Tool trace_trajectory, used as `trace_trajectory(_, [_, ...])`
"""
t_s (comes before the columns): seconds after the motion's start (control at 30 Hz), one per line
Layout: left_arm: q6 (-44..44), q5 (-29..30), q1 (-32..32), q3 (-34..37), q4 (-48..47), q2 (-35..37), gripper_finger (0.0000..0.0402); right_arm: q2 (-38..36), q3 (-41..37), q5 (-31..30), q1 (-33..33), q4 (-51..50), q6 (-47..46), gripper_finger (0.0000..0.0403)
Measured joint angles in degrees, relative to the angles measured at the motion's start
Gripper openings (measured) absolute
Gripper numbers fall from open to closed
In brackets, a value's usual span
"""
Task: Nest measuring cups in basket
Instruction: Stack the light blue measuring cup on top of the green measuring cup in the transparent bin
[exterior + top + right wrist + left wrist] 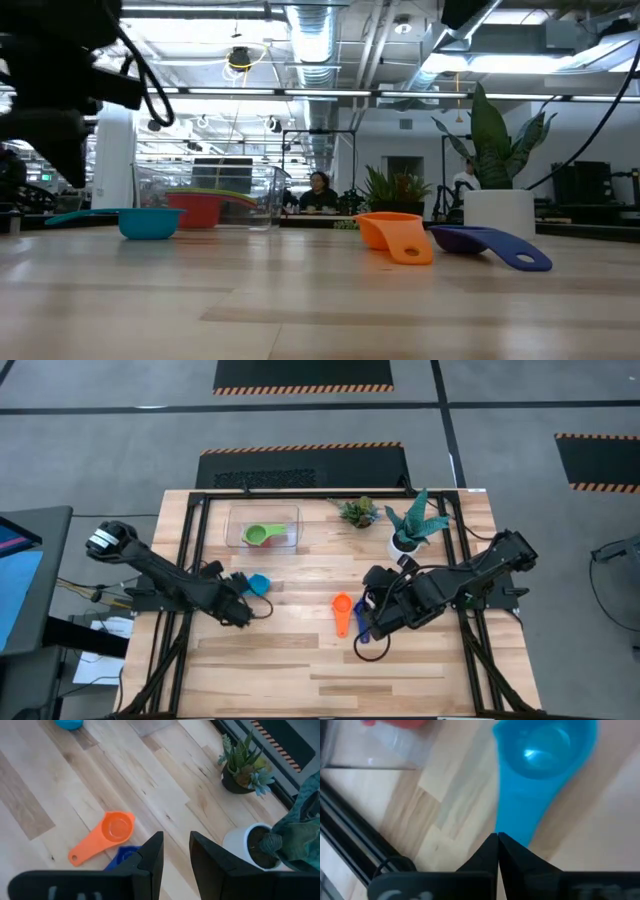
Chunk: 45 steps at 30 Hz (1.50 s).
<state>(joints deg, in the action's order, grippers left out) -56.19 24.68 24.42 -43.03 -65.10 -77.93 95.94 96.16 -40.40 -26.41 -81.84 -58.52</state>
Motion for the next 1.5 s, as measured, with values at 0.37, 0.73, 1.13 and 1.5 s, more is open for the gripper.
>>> trace_trajectory(0.37, [9.8, -2.7, -11.7, 6.2, 8.9, 1.8, 0.0, 0.0, 0.0, 0.0, 0.0, 1.4, 0.1, 0.0118])
trace_trajectory(0.73, [16.3, -0.8, -15.7, 6.7, 12.5, 1.8, 0.0, 0.0, 0.1, 0.0, 0.0, 1.5, 0.4, 0.0118])
trace_trajectory(1.13, [20.7, -3.9, -16.4, 6.7, 14.5, 1.8, 0.0, 0.0, 0.1, 0.0, -0.1, 1.3, 0.7, 0.0118])
trace_trajectory(1.5, [15.0, -20.8, -16.4, 6.4, 20.2, 1.8, 0.0, 0.0, 0.1, 0.0, -0.2, 1.3, 3.1, 0.0118])
